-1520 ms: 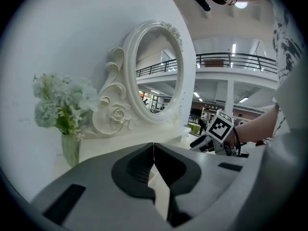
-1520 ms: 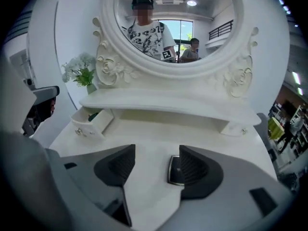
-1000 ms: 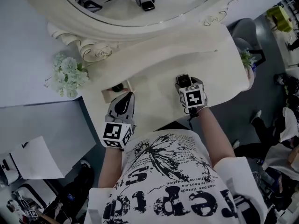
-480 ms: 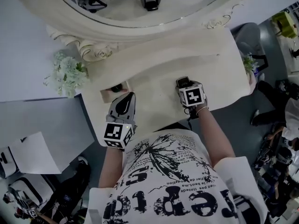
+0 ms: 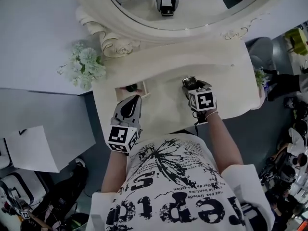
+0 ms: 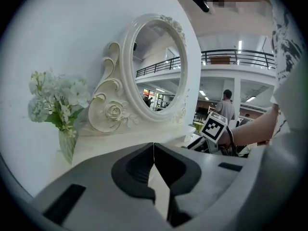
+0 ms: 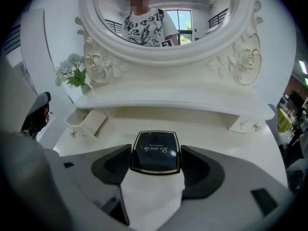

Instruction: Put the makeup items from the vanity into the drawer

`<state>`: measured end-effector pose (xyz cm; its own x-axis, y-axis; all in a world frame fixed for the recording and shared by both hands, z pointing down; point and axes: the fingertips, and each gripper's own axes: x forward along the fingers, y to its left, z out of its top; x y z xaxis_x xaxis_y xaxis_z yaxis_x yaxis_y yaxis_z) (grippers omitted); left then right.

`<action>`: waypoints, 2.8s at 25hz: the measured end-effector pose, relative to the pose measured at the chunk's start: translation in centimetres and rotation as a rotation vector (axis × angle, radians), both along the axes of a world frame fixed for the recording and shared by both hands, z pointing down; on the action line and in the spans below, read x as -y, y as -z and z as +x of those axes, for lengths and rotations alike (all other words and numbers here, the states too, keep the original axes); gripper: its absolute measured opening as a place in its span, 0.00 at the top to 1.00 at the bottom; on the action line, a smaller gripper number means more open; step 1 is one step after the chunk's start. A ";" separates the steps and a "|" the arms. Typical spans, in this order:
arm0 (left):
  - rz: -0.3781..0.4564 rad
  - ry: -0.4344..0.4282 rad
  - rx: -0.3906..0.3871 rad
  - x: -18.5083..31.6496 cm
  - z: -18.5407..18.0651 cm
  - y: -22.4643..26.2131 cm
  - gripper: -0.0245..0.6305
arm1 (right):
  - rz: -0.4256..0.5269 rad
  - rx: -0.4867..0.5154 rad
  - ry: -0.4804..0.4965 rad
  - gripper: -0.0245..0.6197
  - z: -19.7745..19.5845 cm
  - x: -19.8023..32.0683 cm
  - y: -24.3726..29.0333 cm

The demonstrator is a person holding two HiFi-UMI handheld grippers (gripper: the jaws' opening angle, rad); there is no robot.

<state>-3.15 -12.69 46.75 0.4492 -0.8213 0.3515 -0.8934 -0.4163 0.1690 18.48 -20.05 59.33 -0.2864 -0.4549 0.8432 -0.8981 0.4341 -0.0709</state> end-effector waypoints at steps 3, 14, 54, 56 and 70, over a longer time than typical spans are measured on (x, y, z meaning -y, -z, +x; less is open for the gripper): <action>0.007 0.029 -0.001 -1.0 -2.0 0.3 0.93 | 0.027 0.046 0.032 0.45 -2.9 0.0 1.8; 0.033 0.172 -0.007 -5.1 -10.9 0.9 0.93 | 0.041 0.119 0.256 0.45 -16.8 -2.7 5.1; 0.079 0.176 0.039 -6.7 -15.2 5.7 0.93 | 0.420 0.289 0.210 0.93 -21.5 -4.1 15.1; 0.100 0.162 0.046 -6.2 -14.3 6.8 0.93 | 0.479 0.316 0.231 0.94 -21.1 -4.3 16.8; 0.191 0.156 0.078 -2.9 -11.1 11.0 0.93 | 0.644 0.424 0.290 0.94 -19.0 -5.0 22.7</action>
<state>-14.28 -9.75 35.76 0.2892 -0.9334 0.2124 -0.9566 -0.2898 0.0286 -0.53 -15.06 36.67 -0.7022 -0.6716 0.2364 -0.6971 0.7160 -0.0365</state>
